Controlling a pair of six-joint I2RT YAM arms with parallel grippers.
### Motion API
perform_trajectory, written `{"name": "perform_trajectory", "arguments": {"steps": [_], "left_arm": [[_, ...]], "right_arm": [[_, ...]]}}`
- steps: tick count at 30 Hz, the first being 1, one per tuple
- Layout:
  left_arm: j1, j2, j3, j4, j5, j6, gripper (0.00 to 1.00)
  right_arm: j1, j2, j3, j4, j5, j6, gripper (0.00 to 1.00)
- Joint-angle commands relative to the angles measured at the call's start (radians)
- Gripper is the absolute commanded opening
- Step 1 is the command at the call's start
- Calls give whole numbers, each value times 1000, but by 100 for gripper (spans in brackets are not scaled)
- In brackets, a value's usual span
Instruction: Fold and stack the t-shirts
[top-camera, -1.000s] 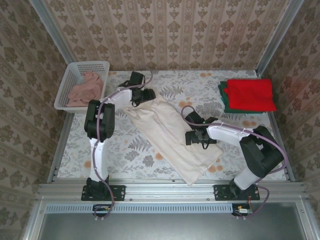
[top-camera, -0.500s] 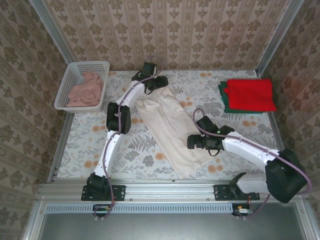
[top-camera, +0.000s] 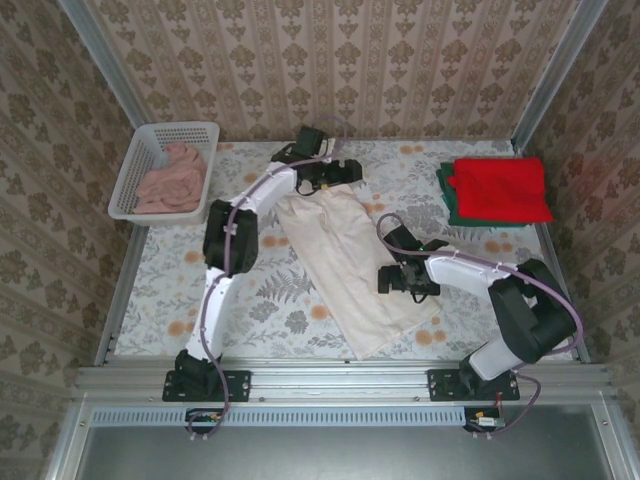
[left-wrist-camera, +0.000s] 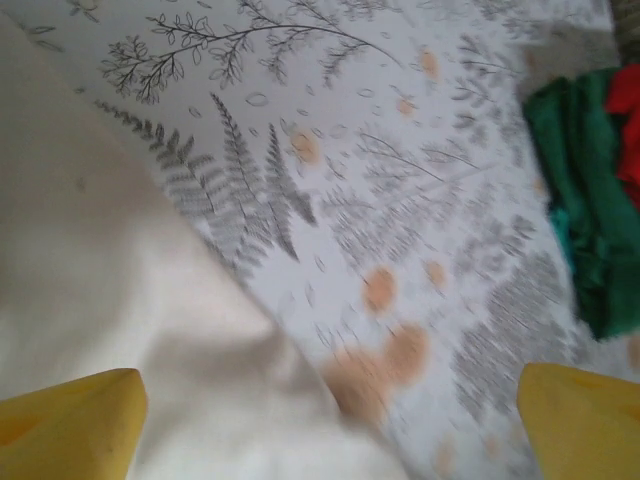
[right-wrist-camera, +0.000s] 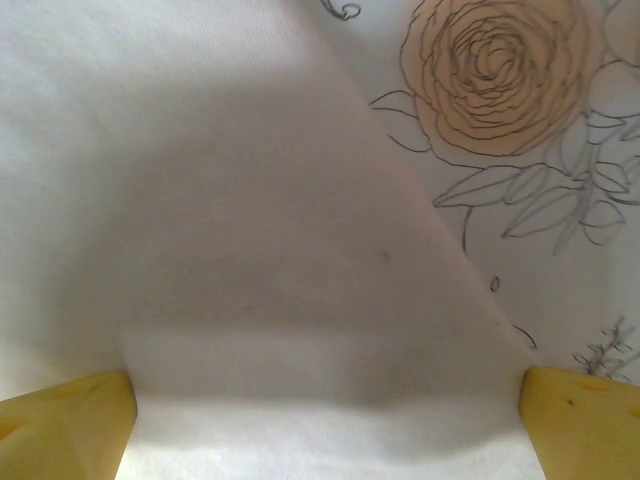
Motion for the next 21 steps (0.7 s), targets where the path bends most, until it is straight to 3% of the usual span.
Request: {"name": "perform_trajectory", "arguments": {"steps": [1,6,10,14,16,19,21], "left_arm": [[76,-284,-218,98,-79,30,100],[120,-519,-662,126,-298,-30,100],[182,-505,-846,196,-305,-100,100],[204,-403,-842,271,-217,-117,98],[189,-351,-786,273,-208,-111,90],[175,-267,-696,251,-185,-92,69],[170,-213,-651,259,-157,-93,59]], "right_arm": [[8,29,-9,66,-54,4,99],[109,14,-44,90,-91,101,100],[214,8,-36,42,-60,194,100],[273,-34,-30,-21,-19,244,100],[295,-68,-28,-46,-26,247,100],[301,-143,-34,-100,-15,242,100],[279,-268,-70,-118,0,232,100]]}}
